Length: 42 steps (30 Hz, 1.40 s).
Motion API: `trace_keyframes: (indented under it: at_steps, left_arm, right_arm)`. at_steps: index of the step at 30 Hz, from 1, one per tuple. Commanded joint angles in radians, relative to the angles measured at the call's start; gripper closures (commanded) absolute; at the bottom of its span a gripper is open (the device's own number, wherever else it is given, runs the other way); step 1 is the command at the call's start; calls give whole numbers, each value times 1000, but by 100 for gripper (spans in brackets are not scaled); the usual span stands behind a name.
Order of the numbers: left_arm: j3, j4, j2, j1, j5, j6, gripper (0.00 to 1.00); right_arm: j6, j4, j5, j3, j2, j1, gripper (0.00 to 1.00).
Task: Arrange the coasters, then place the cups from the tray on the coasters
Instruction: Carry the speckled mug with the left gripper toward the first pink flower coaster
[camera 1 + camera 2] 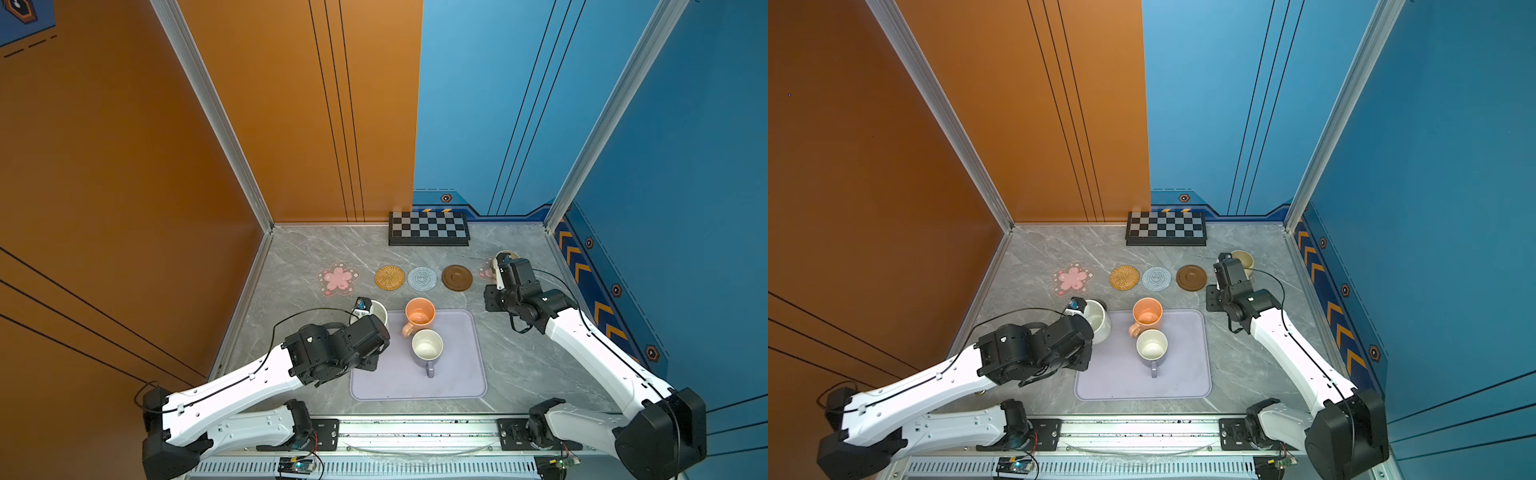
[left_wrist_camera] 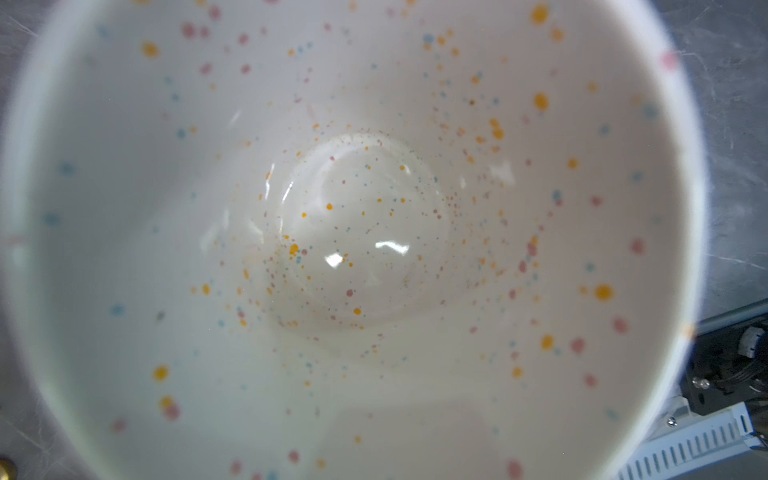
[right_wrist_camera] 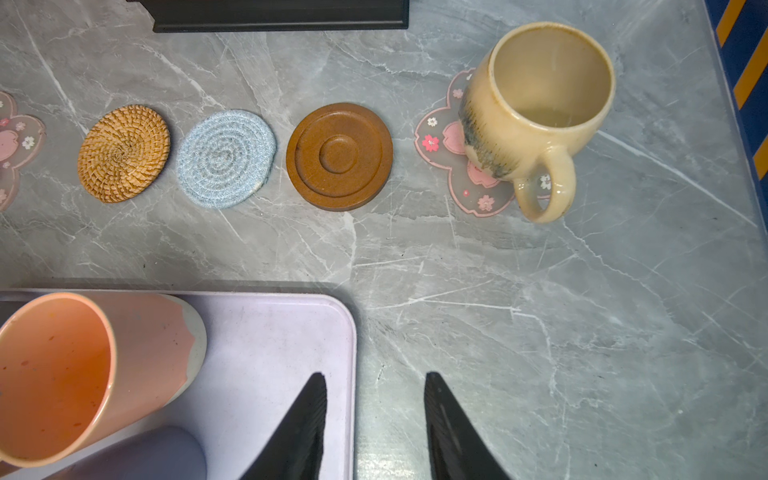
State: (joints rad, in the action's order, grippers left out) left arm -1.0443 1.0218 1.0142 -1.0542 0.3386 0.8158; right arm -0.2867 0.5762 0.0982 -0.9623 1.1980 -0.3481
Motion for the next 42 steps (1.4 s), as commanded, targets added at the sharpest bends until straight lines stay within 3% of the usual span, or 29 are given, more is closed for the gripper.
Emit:
trace_keyframes:
  at_steps: [1,19,33,42]
  left_arm:
    - [-54,-5,-40,35,62,-14,100]
    - [-124,53,-70,310,5,-161,100]
    - [-134,15,-8,673,-204,-339,100]
    - [-157,-61,79,827,-312,-386,100]
  right_arm:
    - [-7,-1,-17,-27,9,-5,58]
    - [-11,-1,-38,-33,15,-5,58]
    - [-16,-4,-60,-91,61,-5,58]
    - [-12,-1,-66,-165,113,0,58]
